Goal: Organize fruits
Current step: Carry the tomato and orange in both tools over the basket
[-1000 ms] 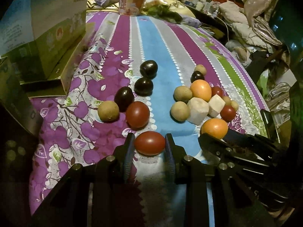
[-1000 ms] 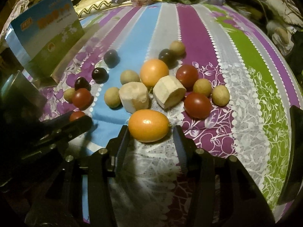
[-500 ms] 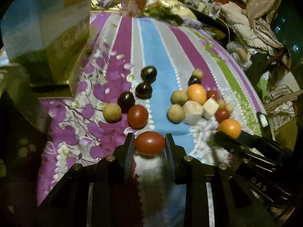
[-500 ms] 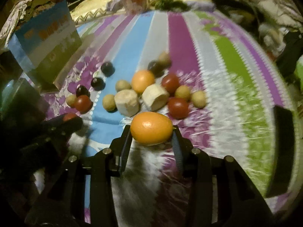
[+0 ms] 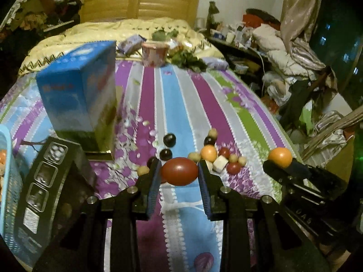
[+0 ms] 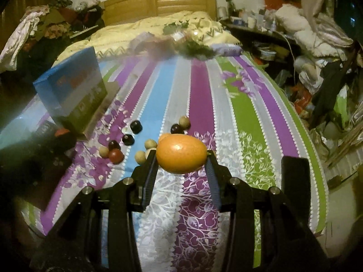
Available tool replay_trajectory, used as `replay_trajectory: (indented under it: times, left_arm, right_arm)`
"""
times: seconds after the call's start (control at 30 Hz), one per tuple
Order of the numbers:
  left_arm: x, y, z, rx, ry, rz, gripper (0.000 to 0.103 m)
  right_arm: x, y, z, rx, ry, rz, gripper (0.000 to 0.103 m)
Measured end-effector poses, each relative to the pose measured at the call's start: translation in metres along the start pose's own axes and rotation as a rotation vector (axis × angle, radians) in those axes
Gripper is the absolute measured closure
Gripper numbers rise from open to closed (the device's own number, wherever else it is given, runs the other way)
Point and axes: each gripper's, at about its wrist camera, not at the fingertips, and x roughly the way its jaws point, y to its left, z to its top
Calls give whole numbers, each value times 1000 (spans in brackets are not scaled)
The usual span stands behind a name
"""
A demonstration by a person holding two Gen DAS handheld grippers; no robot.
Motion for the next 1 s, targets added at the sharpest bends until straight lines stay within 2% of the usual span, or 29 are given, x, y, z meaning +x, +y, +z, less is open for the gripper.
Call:
replay_trajectory:
  times: [0.23,0.53,1.0]
  left_arm:
    - [-27,10,11,-6,-54,25,70]
    - [-63,46,19,-71,-111,73,70]
    - [-139,139,23,-203,-209,234,70]
  right_arm:
    - [-18,14,12,-18,-48,6,61]
    - [-35,50,33,-69,-105,48,61]
    - [-53,149,68,-185,-165,223,61]
